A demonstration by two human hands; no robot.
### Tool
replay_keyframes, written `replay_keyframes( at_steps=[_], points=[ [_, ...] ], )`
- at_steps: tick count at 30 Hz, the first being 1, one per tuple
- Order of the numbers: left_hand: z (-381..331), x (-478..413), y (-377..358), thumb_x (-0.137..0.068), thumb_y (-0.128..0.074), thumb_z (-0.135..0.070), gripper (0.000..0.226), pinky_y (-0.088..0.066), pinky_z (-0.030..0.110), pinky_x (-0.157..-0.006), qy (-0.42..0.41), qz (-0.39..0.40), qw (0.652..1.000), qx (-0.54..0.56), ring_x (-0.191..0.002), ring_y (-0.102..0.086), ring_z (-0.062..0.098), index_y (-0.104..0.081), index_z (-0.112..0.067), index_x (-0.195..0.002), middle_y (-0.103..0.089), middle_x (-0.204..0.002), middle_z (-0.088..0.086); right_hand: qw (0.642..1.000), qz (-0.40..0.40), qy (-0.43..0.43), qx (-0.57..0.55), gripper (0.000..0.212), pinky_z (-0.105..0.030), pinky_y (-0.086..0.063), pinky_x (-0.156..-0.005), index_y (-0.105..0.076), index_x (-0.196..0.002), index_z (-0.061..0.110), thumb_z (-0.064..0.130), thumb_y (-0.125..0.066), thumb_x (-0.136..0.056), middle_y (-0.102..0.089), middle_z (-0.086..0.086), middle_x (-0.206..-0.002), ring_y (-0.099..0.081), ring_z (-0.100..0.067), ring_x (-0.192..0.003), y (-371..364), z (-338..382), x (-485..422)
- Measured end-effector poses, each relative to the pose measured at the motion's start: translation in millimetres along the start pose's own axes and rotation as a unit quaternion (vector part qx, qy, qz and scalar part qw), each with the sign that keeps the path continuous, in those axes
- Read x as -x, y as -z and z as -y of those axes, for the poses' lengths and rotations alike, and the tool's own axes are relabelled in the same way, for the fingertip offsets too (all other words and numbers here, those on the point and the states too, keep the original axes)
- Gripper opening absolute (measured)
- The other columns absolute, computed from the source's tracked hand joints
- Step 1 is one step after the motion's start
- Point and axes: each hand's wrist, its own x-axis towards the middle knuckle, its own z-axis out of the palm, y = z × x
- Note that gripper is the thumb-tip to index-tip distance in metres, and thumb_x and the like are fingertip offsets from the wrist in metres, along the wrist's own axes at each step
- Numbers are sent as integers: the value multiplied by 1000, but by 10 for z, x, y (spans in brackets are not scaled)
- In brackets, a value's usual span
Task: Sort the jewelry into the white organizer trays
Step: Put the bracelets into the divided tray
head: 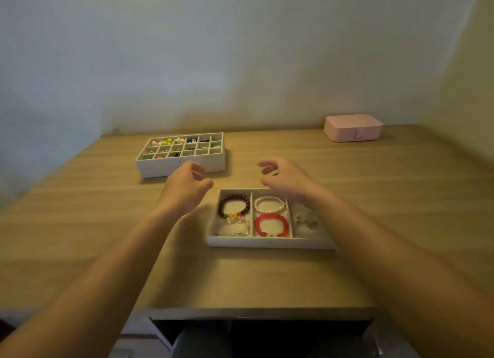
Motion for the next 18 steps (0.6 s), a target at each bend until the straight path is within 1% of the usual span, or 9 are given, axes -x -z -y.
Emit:
replay_keyframes(
  at_steps=[2,4,7,9,11,13,15,17,18],
  points=[
    [160,-122,153,-93,-66,-27,42,-48,36,-86,44,-29,998,32,-103,-57,19,-53,-14,-131,-60,-115,1,1000,5,-6,-6,53,-31,-49,-92,-46,-149,18,18,-59,-98,-55,-3,-139,-56,-19,-120,-127,101,-197],
    [340,-270,291,-93,-64,-31,45,-49,40,-91,83,-63,993,50,-106,-58,23,-52,-13,-132,-61,-119,5,1000,-2,-19,-7,56,-34,-47,-99,-41,-152,16,20,-59,-99,-52,-5,-144,-53,-22,-126,-242,175,-396],
    [602,-534,471,-89,-63,-45,55,-44,49,-103,134,-127,982,38,-118,-53,32,-51,-13,-133,-60,-128,10,998,-20,-38,-41,61,-39,-44,-106,-35,-155,14,28,-59,-100,-47,-7,-150,-48,-25,-133,-424,312,-707],
    [712,-703,565,-89,-62,-50,61,-39,48,-107,171,-158,971,46,-125,-48,35,-50,-11,-136,-57,-134,11,994,-34,-64,-77,66,-43,-42,-110,-33,-155,11,34,-59,-99,-43,-8,-154,-45,-27,-136,-528,384,-908],
    [817,-874,656,-89,-59,-49,64,-39,42,-106,207,-176,958,90,-128,-47,34,-49,-10,-139,-55,-139,13,988,-45,-96,-111,68,-43,-42,-110,-34,-154,9,39,-58,-98,-43,-9,-154,-45,-28,-136,-611,448,-1093],
    [894,-1018,721,-89,-55,-49,62,-40,37,-96,225,-165,947,157,-121,-51,30,-52,-10,-138,-56,-136,9,982,-40,-118,-140,67,-42,-40,-111,-34,-153,8,42,-56,-99,-43,-11,-154,-43,-28,-136,-681,485,-1270],
    [940,-1142,743,-94,-50,-44,49,-43,39,-93,232,-146,931,241,-105,-53,24,-60,-13,-130,-58,-119,2,978,-38,-133,-155,65,-44,-36,-112,-35,-152,9,43,-53,-101,-43,-10,-155,-41,-29,-139,-756,499,-1436],
    [966,-1243,736,-93,-53,-42,38,-49,40,-90,248,-121,900,338,-90,-59,21,-68,-13,-112,-66,-104,0,974,-41,-140,-176,60,-43,-36,-114,-43,-148,10,45,-52,-100,-48,-8,-151,-45,-28,-136,-825,503,-1582],
    [988,-1301,723,-87,-56,-46,36,-50,39,-85,250,-109,892,360,-86,-62,21,-72,-17,-101,-71,-101,3,971,-39,-143,-185,57,-42,-37,-111,-47,-146,11,45,-52,-100,-52,-6,-146,-48,-25,-130,-867,508,-1658]
  ],
)
